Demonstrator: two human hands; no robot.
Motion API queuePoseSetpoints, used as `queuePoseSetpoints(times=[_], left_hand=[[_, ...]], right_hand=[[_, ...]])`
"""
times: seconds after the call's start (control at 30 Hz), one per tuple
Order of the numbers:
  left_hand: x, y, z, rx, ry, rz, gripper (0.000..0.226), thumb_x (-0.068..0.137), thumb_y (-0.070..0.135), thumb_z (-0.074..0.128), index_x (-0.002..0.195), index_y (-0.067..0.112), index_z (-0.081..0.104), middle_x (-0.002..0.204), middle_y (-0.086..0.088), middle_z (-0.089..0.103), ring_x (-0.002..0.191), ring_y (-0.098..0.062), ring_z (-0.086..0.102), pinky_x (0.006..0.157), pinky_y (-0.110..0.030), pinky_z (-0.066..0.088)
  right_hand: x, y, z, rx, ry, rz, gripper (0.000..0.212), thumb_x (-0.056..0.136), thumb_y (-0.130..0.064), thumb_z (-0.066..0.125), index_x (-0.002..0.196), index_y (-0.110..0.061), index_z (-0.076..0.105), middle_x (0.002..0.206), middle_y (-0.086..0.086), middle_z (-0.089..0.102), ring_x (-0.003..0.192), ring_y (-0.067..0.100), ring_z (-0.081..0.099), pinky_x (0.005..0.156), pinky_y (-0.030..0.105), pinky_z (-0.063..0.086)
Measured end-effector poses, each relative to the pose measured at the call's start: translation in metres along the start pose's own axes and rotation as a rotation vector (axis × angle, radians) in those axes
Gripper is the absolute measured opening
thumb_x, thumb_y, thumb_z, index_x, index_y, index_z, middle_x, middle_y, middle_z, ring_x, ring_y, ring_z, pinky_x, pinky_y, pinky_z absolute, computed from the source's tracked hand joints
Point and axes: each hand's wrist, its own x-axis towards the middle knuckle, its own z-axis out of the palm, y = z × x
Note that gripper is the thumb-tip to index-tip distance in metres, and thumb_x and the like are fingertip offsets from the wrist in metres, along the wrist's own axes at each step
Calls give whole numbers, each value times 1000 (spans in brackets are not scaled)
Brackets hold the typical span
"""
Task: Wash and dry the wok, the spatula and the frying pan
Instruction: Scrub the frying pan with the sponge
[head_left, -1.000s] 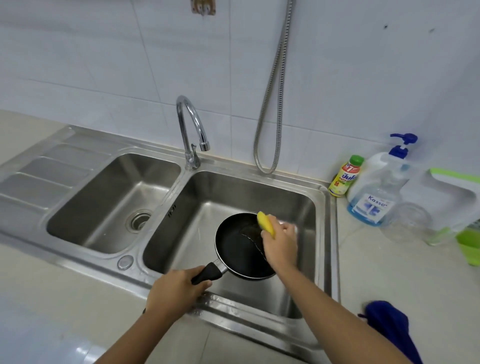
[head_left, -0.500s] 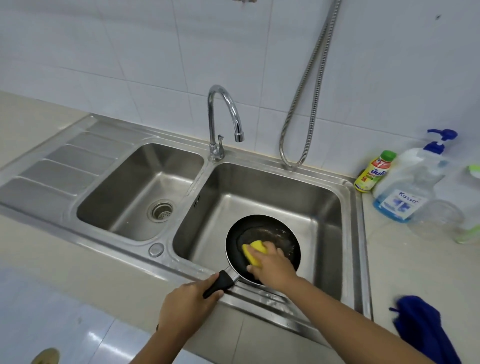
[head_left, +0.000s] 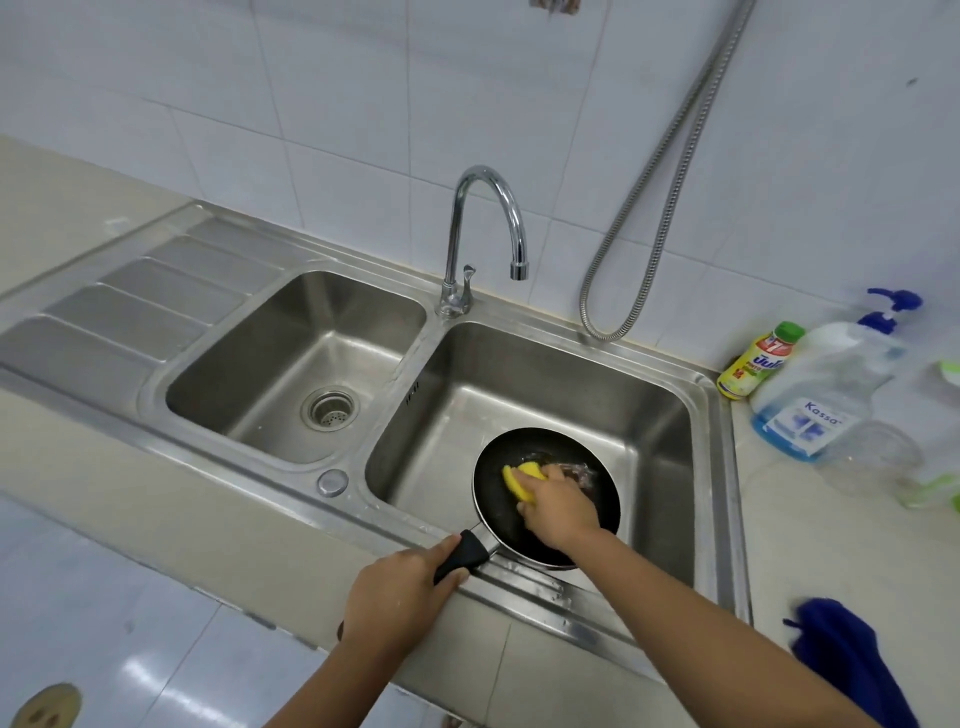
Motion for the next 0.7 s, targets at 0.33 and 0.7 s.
queuePoseSetpoints(times=[0.33, 0.7], left_hand=[[3, -7, 8, 46, 20, 65, 54, 96, 60, 32, 148, 45, 25, 117, 6, 63, 105, -16, 60, 81, -28, 46], [6, -12, 13, 51, 38, 120, 52, 98, 58, 26, 148, 43, 25, 119, 5, 64, 106, -17, 60, 84, -30, 47]], right_hand=[[14, -27, 1, 100, 58, 162, 53, 96, -42, 46, 146, -37, 32, 138, 13, 34, 118, 37, 49, 97, 40, 43], [30, -64, 13, 489, 102, 229, 45, 95, -33, 49, 137, -15, 50, 122, 23, 57, 109, 37, 57, 88, 35, 44]])
